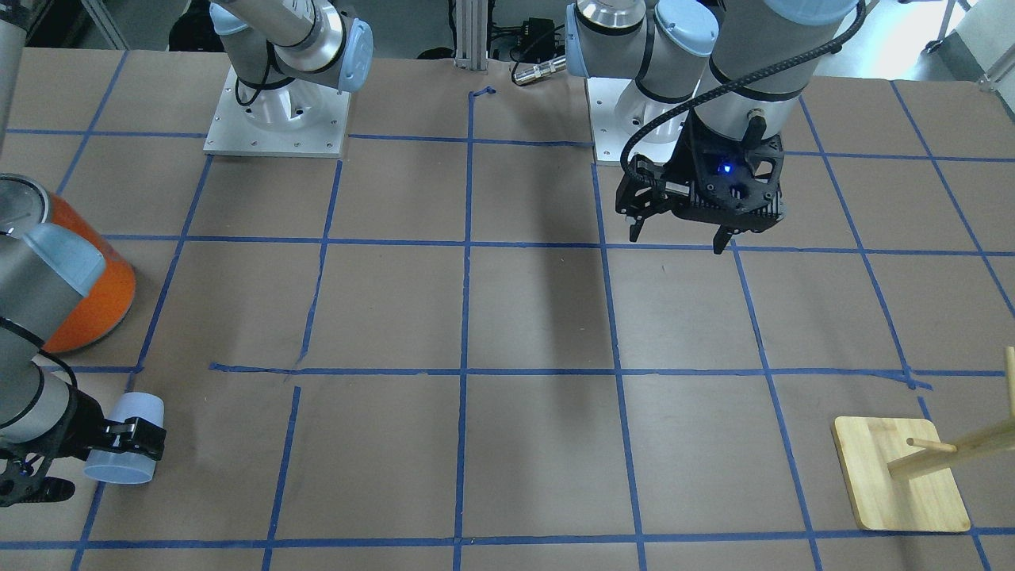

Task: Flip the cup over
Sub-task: 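Lower the right gripper onto the pale blue cup and grasp it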

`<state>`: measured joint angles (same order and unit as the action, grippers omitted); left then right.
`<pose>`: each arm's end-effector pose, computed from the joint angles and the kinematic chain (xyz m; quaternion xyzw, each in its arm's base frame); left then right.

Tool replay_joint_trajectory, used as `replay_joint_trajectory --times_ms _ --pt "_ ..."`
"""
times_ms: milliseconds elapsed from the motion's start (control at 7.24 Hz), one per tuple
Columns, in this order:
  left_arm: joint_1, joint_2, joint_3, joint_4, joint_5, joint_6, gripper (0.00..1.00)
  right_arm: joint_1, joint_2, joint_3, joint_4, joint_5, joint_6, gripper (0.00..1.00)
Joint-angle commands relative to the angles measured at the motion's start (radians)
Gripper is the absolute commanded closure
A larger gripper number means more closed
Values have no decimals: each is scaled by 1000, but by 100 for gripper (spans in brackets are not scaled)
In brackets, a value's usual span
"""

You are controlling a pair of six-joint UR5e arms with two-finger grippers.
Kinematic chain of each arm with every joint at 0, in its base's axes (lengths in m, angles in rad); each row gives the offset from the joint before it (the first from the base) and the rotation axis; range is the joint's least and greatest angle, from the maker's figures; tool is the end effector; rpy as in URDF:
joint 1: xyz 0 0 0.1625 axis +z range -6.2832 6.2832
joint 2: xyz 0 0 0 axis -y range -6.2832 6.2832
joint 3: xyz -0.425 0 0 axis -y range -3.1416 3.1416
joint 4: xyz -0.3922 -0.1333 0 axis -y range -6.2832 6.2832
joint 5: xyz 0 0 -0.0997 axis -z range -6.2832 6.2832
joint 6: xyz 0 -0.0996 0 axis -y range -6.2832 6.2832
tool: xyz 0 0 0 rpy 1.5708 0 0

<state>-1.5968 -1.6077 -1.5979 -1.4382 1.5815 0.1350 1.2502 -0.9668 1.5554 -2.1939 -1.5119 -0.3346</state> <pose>-0.1455 -0.5098 0.4696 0.0802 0.9962 -0.0339 0.0072 -0.0793 -0.6803 0.1986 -0.0075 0.9994 -0.0258 0.0223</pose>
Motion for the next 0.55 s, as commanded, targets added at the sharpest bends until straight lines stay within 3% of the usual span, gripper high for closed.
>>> replay_joint_trajectory --times_ms 0,138,415 --pt "0 0 0 1 0 0 0 0 5 -1 -1 -1 -1 31" --pt "0 0 0 -1 0 0 0 11 -7 -9 2 1 -7 39" --pt "1 0 1 1 0 0 0 79 -76 -11 12 19 -174 39"
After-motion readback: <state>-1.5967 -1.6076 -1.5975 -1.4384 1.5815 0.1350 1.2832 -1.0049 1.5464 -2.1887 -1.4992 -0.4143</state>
